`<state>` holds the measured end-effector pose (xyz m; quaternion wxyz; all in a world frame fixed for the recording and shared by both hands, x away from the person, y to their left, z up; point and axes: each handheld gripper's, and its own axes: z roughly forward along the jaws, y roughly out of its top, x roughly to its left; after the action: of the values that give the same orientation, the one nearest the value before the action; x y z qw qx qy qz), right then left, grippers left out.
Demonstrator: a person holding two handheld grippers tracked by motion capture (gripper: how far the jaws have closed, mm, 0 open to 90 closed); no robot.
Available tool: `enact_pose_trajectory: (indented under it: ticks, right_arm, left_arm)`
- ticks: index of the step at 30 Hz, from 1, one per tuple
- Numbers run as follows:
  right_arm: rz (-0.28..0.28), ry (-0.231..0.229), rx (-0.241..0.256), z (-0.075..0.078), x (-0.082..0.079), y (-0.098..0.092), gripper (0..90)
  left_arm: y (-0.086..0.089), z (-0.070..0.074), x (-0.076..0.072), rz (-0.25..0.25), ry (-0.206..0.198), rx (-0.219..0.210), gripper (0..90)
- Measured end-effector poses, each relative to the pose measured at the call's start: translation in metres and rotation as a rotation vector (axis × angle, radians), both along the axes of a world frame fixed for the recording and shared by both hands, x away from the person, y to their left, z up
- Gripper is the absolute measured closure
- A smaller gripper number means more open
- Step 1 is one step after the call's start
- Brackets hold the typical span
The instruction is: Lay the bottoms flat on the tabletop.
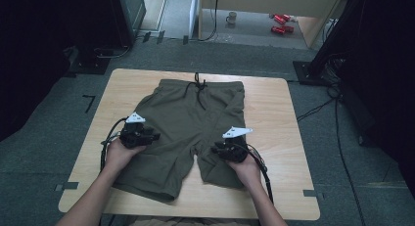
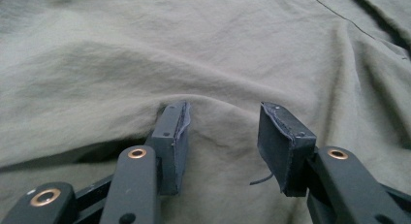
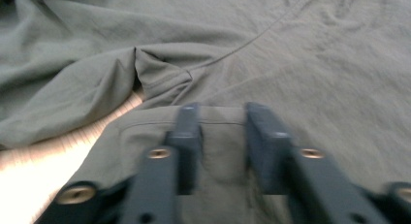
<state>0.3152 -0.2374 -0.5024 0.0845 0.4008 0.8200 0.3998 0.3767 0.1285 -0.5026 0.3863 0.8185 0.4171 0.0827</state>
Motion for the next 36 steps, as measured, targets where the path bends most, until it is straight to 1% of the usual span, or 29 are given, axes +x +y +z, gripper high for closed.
enact_pose_trajectory:
  ticks: [1, 2, 3, 5, 7, 12, 14, 16, 17, 19, 20, 23, 26, 28, 31, 34, 36]
  right_arm:
    - [-0.002, 0.001, -0.006, 0.0, -0.001, 0.0, 83.3]
    - [-0.002, 0.0, -0.015, 0.0, -0.002, 0.0, 85.3]
    - [-0.01, 0.009, -0.015, 0.001, -0.003, -0.001, 87.2]
    - [-0.018, 0.027, 0.001, 0.005, -0.006, -0.005, 89.1]
    - [-0.032, 0.025, 0.006, 0.01, -0.009, -0.012, 90.0]
    - [-0.082, -0.017, -0.005, 0.023, -0.024, -0.033, 90.0]
    - [-0.12, -0.038, 0.0, 0.029, -0.032, -0.045, 90.0]
    - [-0.145, -0.053, 0.01, 0.032, -0.039, -0.054, 90.0]
    - [-0.155, -0.061, 0.006, 0.034, -0.042, -0.059, 90.0]
    - [-0.17, -0.057, 0.01, 0.034, -0.046, -0.066, 90.0]
    - [-0.165, -0.055, 0.014, 0.033, -0.045, -0.068, 90.0]
    - [-0.144, -0.05, 0.043, 0.03, -0.04, -0.066, 82.2]
    - [-0.12, -0.054, 0.064, 0.027, -0.035, -0.055, 75.2]
    - [-0.102, -0.052, 0.061, 0.024, -0.031, -0.045, 72.2]
    - [-0.068, -0.052, 0.057, 0.019, -0.025, -0.032, 65.0]
    - [-0.046, -0.031, 0.072, 0.012, -0.017, -0.024, 54.2]
    - [-0.029, -0.013, 0.08, 0.008, -0.011, -0.019, 50.3]
  left_arm:
    - [0.0, 0.0, 0.0, 0.0, 0.0, 0.002, 54.4]
    - [0.0, -0.001, 0.0, 0.002, 0.001, 0.004, 54.4]
    - [0.001, -0.001, 0.0, 0.002, 0.003, 0.009, 54.4]
    - [0.001, -0.003, 0.001, 0.002, 0.012, 0.022, 53.8]
    - [0.002, -0.004, 0.001, 0.003, 0.007, 0.018, 53.7]
    - [0.004, -0.004, 0.0, 0.01, 0.008, 0.016, 53.7]
    - [0.004, -0.004, 0.0, 0.01, 0.006, 0.015, 53.7]
    - [0.004, -0.004, 0.0, 0.011, 0.002, 0.014, 53.6]
    - [0.004, -0.005, 0.0, 0.012, 0.001, 0.012, 53.6]
    - [0.004, -0.005, 0.0, 0.011, -0.002, 0.011, 53.6]
    - [0.004, -0.005, 0.0, 0.011, -0.003, 0.011, 53.6]
    - [0.003, -0.005, 0.0, 0.015, -0.005, 0.011, 53.5]
    - [0.004, -0.005, 0.0, 0.014, -0.004, 0.007, 53.3]
    - [0.004, -0.005, 0.0, 0.012, -0.006, 0.005, 53.3]
    - [0.004, -0.006, 0.0, 0.009, -0.008, 0.003, 53.1]
    - [0.005, -0.006, 0.0, 0.008, -0.008, 0.002, 53.0]
    - [0.004, -0.006, 0.0, 0.008, -0.009, 0.004, 53.0]
